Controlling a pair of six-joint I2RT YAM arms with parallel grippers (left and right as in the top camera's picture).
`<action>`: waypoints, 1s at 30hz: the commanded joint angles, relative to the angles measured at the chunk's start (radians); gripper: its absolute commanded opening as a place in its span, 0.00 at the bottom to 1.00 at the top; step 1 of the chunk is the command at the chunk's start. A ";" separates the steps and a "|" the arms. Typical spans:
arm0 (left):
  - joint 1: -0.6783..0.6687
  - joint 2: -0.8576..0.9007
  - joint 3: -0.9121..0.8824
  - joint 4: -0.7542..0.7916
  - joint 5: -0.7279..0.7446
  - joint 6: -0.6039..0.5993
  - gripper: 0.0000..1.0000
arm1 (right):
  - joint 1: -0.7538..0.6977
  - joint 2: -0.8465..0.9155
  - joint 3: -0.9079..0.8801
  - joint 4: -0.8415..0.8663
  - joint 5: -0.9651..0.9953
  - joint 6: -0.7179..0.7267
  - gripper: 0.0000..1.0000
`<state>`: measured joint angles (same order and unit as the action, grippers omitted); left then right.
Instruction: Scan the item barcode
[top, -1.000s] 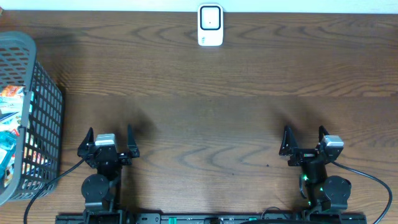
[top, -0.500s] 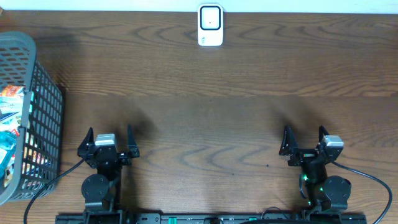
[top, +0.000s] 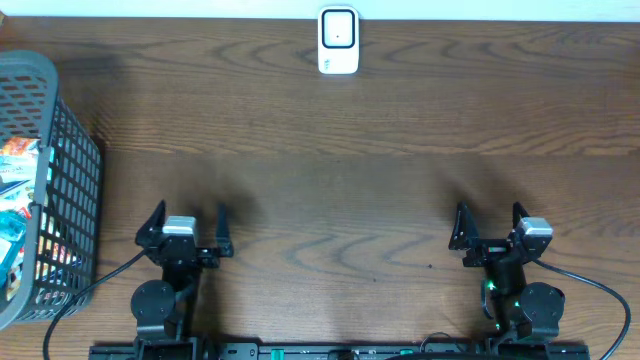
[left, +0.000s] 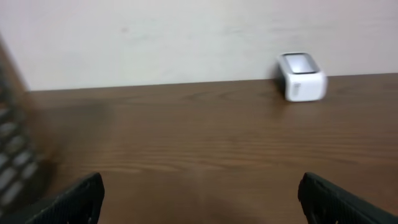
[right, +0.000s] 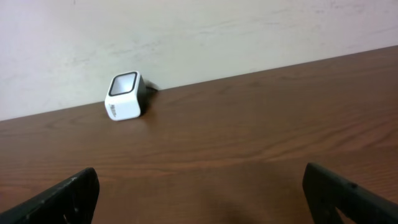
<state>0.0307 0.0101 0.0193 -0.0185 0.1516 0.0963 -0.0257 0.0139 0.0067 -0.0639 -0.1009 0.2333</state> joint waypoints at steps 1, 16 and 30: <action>-0.002 -0.006 -0.009 -0.030 0.129 -0.064 0.98 | 0.007 -0.003 -0.001 -0.003 -0.006 -0.003 0.99; -0.002 0.044 0.194 -0.119 0.128 -0.101 0.98 | 0.007 -0.003 -0.001 -0.004 -0.006 -0.003 0.99; -0.002 0.414 0.466 -0.228 0.126 -0.093 0.98 | 0.007 -0.003 -0.001 -0.003 -0.006 -0.003 0.99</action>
<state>0.0307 0.3565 0.4133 -0.2287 0.2642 0.0002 -0.0257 0.0139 0.0067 -0.0639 -0.1009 0.2333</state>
